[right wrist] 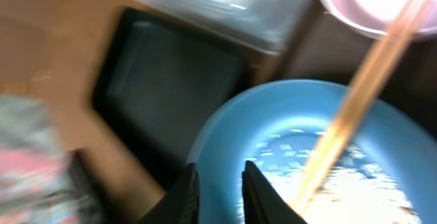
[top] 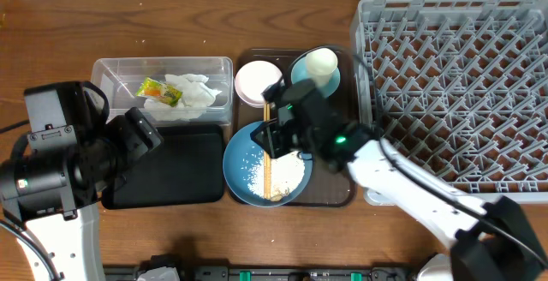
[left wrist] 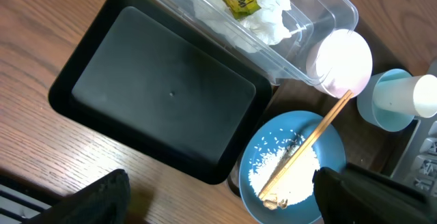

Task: Sort waste into correct bins and load items into the dishwasher rack
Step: 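Retract the left arm and move the right gripper to the chopsticks, then lower the right gripper and grasp the wooden chopsticks in the bowl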

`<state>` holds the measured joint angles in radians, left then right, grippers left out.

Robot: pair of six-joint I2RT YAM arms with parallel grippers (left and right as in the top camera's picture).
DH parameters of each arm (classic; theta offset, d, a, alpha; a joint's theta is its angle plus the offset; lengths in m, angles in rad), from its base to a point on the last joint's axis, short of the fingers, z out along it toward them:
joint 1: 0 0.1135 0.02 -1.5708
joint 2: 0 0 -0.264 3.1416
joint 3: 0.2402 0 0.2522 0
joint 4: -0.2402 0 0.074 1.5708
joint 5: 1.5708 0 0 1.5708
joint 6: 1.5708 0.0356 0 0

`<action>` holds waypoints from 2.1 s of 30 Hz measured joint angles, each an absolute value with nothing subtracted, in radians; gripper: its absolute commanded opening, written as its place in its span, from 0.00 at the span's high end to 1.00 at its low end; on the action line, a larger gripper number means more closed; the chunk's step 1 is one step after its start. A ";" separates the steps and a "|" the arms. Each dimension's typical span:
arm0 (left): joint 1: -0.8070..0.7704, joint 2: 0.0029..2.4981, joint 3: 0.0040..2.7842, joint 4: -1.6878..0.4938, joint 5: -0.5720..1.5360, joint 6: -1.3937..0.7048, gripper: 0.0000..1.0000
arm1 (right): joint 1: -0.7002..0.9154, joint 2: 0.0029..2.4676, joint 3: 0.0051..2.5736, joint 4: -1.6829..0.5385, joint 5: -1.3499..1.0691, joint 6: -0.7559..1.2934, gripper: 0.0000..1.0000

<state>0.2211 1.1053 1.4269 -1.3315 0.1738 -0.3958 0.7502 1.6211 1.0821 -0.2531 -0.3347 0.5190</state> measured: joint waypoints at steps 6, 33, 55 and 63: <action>0.221 1.105 1.427 -1.331 0.173 -0.396 0.10 | 0.834 1.699 1.082 -0.250 -0.035 0.524 0.76; 0.221 1.105 1.427 -1.332 0.174 -0.396 0.09 | 0.903 1.829 1.082 -0.278 0.178 0.611 0.84; 0.221 1.105 1.427 -1.332 0.174 -0.396 0.09 | 0.916 1.793 1.082 -0.273 0.211 0.617 0.90; 0.221 1.105 1.427 -1.332 0.174 -0.396 0.09 | 0.904 1.592 1.083 -0.310 0.275 0.567 0.92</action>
